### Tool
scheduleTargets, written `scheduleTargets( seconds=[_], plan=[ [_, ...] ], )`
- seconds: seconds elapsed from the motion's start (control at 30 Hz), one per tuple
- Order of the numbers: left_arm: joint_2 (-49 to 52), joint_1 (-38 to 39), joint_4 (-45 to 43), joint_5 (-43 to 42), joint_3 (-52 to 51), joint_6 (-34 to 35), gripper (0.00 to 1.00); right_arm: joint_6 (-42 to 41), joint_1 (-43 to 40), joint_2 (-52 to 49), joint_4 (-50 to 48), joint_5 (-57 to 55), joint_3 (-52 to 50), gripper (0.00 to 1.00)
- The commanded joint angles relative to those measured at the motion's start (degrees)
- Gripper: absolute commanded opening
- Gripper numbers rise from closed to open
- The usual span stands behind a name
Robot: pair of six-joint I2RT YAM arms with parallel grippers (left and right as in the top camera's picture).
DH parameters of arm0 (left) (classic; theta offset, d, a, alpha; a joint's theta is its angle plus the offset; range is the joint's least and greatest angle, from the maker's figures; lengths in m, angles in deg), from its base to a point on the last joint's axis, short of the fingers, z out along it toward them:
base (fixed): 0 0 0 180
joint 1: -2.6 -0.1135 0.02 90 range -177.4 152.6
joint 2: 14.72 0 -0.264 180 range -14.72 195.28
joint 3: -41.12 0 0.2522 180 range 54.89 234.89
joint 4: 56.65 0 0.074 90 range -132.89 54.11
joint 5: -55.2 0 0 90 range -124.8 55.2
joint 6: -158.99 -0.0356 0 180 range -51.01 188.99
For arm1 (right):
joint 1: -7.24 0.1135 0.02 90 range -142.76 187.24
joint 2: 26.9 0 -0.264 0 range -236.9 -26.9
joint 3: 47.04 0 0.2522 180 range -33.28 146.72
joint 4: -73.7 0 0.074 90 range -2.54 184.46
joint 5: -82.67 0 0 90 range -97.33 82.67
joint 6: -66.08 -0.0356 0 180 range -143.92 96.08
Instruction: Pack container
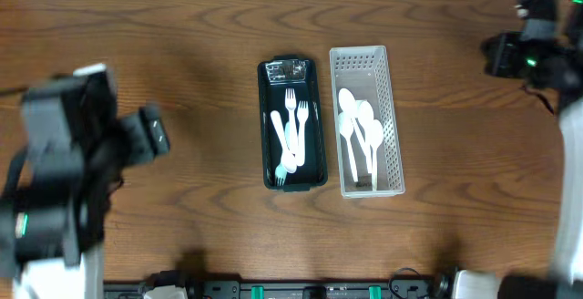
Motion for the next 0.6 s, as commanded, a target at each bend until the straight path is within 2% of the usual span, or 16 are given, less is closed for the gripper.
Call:
scheduleTargets(
  seconds=[0.0, 0.03, 0.07, 0.1, 0.33, 0.57],
  plan=[
    [-4.6, -0.1, 0.7, 3.7, 0.2, -2.6, 0.93, 2.9, 0.3, 7.4, 0.8, -2.1, 0.3, 0.19],
    [-6.1, -0.1, 1.2, 5.3, 0.2, -2.6, 0.96, 2.9, 0.3, 9.9, 1.1, -2.9, 0.3, 0.43],
    [-7.3, -0.1, 1.9, 6.8, 0.2, -2.6, 1.0, 2.9, 0.3, 12.2, 1.5, -3.7, 0.3, 0.73],
    [-8.3, -0.1, 2.6, 7.9, 0.2, -2.6, 0.98, 2.8, 0.3, 14.4, 2.0, -4.6, 0.3, 0.99],
    [-11.6, -0.1, 7.0, 8.6, 0.2, -2.6, 0.98, 2.8, 0.3, 25.5, 4.2, -4.7, 0.3, 0.99],
    [-11.6, -0.1, 7.6, 8.6, 0.2, -2.6, 0.98, 2.8, 0.3, 31.9, 9.5, -4.7, 0.3, 0.99]
  ],
)
